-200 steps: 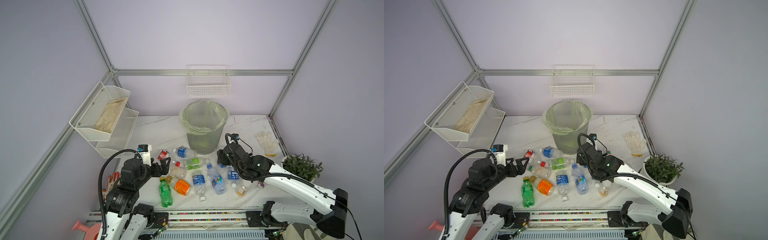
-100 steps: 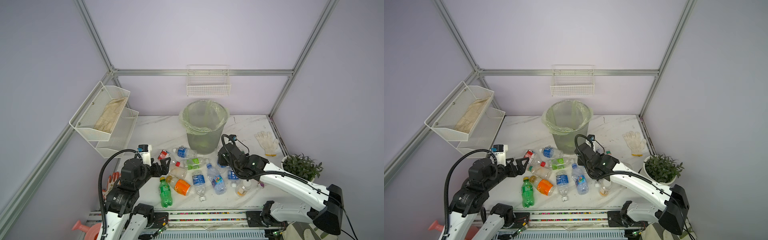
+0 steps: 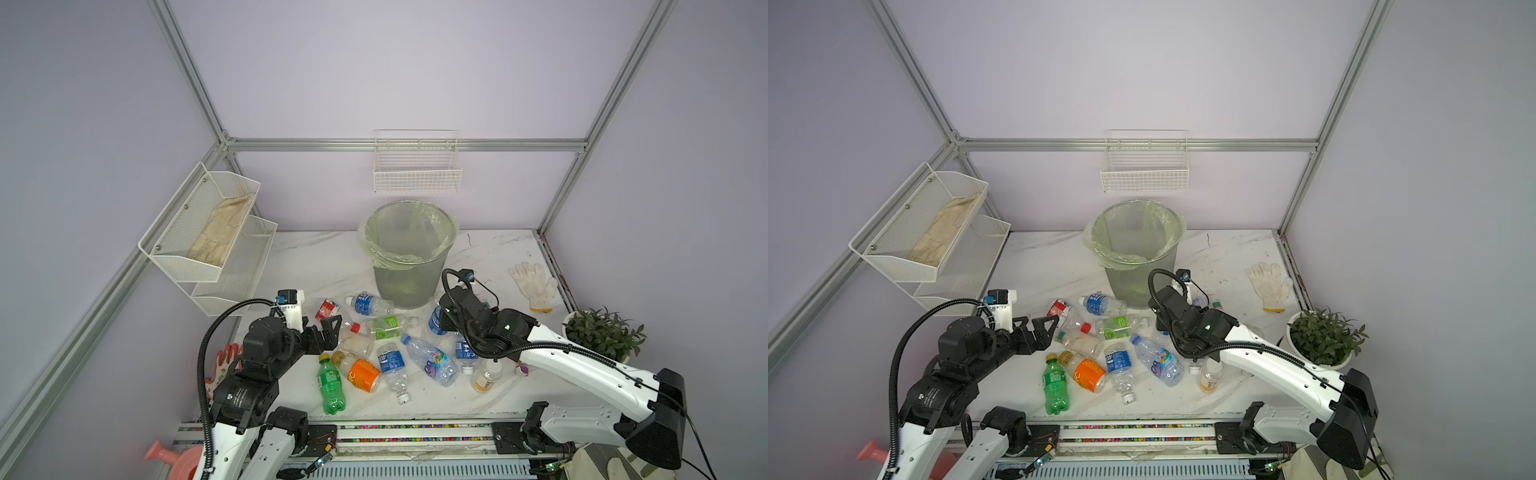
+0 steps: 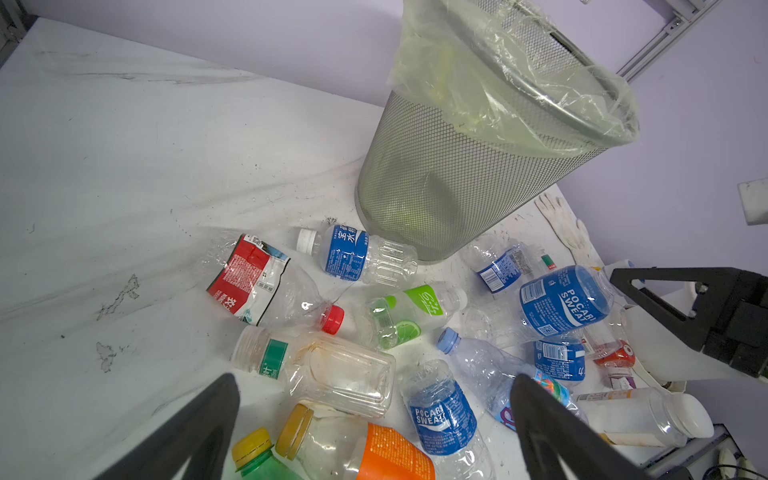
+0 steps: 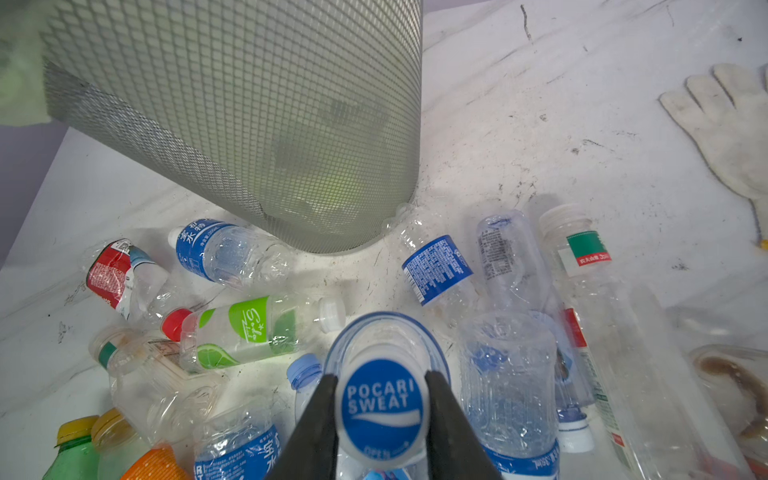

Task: Throw the plastic bottles in the bin
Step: 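Lower the right gripper onto a blue-labelled water bottle and close it, then lift the bottle with the right gripper over the bin and release it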

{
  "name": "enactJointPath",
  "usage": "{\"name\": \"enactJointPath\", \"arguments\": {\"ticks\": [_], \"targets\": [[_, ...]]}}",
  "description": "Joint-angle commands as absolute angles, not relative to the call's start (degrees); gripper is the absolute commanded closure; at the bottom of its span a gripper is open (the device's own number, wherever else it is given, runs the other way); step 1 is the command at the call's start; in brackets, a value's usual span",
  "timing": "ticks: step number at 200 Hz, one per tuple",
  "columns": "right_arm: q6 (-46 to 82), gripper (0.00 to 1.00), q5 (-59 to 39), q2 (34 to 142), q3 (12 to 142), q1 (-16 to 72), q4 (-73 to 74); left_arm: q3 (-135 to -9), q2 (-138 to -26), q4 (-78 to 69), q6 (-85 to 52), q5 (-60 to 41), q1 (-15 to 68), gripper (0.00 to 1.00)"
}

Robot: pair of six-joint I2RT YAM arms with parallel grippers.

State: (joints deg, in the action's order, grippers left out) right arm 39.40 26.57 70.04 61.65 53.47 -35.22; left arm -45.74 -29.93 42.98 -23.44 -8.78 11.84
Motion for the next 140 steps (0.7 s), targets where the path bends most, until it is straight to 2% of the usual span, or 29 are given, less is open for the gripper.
{"name": "enactJointPath", "arguments": {"ticks": [1, 56, 98, 140], "targets": [[40.44, 0.78, 28.09, 67.48, 64.31, 54.14, -39.08, -43.63, -29.61, 41.84, -23.82, -8.96, 12.38, 0.00], [39.88, 0.85, 32.45, 65.87, 70.24, 55.56, -44.31, -43.53, -29.08, 42.09, -23.99, -8.53, 13.00, 0.00], [36.98, 1.00, 34.17, 62.82, 75.52, 55.81, -45.96, -43.57, -29.00, 42.07, -23.99, -8.30, 13.27, 0.00], [32.57, 1.00, 33.48, 55.54, 78.40, 55.86, -42.24, -43.59, -28.74, 42.17, -24.08, -8.17, 13.60, 0.00]]}}
